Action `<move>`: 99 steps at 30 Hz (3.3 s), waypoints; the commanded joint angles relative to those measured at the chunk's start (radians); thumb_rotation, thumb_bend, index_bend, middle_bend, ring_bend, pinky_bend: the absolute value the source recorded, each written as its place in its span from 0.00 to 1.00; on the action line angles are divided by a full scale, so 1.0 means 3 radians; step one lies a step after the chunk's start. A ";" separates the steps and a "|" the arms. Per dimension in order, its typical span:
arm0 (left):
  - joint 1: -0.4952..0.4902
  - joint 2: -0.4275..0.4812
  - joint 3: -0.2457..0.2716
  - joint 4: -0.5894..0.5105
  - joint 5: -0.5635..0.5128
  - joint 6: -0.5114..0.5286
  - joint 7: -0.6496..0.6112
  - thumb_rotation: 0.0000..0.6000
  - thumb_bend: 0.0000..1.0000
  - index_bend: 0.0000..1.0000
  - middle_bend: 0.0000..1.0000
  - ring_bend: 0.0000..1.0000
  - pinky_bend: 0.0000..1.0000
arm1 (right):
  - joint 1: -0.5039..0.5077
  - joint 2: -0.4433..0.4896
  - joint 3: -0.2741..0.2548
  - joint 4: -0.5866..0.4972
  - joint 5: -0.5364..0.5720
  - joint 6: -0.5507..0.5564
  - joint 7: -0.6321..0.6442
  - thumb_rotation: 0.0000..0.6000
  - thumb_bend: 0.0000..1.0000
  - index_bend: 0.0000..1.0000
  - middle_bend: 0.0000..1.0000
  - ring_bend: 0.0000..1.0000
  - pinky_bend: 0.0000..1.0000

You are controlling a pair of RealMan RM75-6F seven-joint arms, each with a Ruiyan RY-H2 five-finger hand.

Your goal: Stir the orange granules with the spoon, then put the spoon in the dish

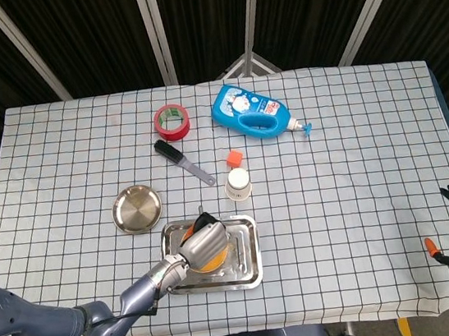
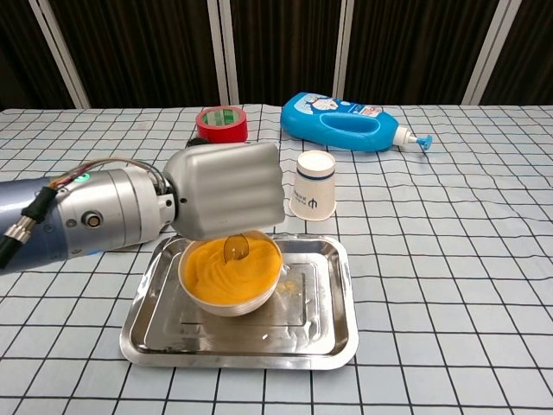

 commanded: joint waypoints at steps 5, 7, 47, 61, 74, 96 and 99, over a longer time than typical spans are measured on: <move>0.0065 -0.0033 -0.0100 -0.0104 0.0092 0.0036 -0.0137 1.00 0.63 0.81 1.00 1.00 1.00 | -0.0002 0.0000 -0.0001 0.0005 -0.0003 0.0004 -0.0002 1.00 0.39 0.00 0.00 0.00 0.00; 0.0078 -0.0016 -0.0110 -0.0147 0.0128 0.0044 -0.0168 1.00 0.63 0.81 1.00 1.00 1.00 | -0.0001 -0.0002 -0.0001 0.0011 -0.0007 0.0006 -0.0012 1.00 0.39 0.00 0.00 0.00 0.00; 0.0334 0.0083 -0.0198 0.0007 0.0361 -0.0164 -0.0294 1.00 0.63 0.81 1.00 1.00 1.00 | -0.0009 0.0003 0.0006 -0.0005 0.0021 0.0003 -0.0009 1.00 0.39 0.00 0.00 0.00 0.00; 0.0423 0.0018 -0.0292 -0.0113 0.0457 -0.0085 -0.0393 1.00 0.63 0.81 1.00 1.00 1.00 | -0.0010 -0.0001 0.0008 -0.0002 0.0023 0.0006 -0.0019 1.00 0.39 0.00 0.00 0.00 0.00; 0.0487 0.0135 -0.0293 -0.0251 0.0606 -0.0077 -0.0481 1.00 0.63 0.81 1.00 1.00 1.00 | -0.0011 -0.0005 0.0011 0.0002 0.0020 0.0012 -0.0019 1.00 0.39 0.00 0.00 0.00 0.00; 0.0595 0.0381 -0.0358 -0.0376 0.0715 -0.0108 -0.0525 1.00 0.63 0.81 1.00 1.00 1.00 | -0.0011 -0.0007 0.0007 -0.0004 0.0014 0.0012 -0.0031 1.00 0.39 0.00 0.00 0.00 0.00; 0.0595 0.0329 -0.0373 -0.0381 0.0719 -0.0130 -0.0502 1.00 0.63 0.81 1.00 1.00 1.00 | -0.0012 -0.0006 0.0008 -0.0004 0.0015 0.0015 -0.0031 1.00 0.39 0.00 0.00 0.00 0.00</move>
